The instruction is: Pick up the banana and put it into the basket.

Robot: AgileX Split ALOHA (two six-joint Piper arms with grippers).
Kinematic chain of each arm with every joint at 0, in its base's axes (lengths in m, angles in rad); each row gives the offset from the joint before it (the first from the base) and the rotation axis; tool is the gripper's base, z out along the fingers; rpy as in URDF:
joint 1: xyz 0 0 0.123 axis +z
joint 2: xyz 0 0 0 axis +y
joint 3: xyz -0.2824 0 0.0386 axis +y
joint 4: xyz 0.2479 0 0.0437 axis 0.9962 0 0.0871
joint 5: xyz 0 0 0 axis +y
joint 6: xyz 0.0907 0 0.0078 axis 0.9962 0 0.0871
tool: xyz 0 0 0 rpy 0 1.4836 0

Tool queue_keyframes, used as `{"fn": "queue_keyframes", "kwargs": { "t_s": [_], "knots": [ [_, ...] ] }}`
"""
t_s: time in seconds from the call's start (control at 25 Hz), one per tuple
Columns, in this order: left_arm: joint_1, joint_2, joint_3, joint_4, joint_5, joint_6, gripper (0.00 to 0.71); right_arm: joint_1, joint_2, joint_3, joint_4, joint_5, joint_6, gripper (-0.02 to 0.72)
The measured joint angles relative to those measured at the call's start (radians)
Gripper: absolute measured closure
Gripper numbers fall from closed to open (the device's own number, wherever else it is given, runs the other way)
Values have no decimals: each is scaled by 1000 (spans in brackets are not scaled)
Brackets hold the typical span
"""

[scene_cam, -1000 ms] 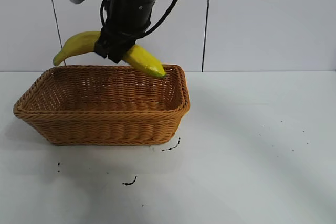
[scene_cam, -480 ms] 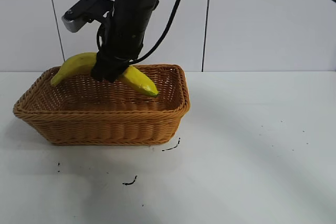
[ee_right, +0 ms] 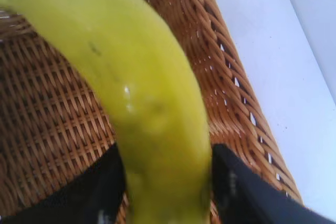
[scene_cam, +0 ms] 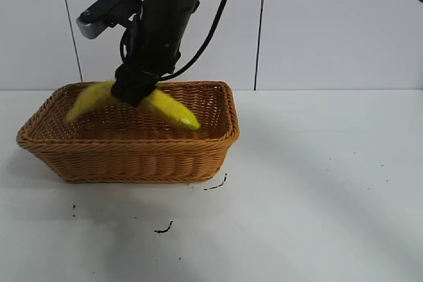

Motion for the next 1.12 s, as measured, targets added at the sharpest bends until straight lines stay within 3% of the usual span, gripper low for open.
{"fn": "queue_keyframes", "kwargs": {
  "t_s": [0.2,0.44,0.84,1.12],
  "knots": [
    [0,0,0,0,0,0,15,-56,-98,-4,0,102,207,14],
    [0,0,0,0,0,0,15,-246,-137,-6,-2,212,361,14],
    [0,0,0,0,0,0,15,-559,-137,-6,-17,359,374,14],
    [0,0,0,0,0,0,15,-615,-139,-6,-15,394,370,14]
  ]
}}
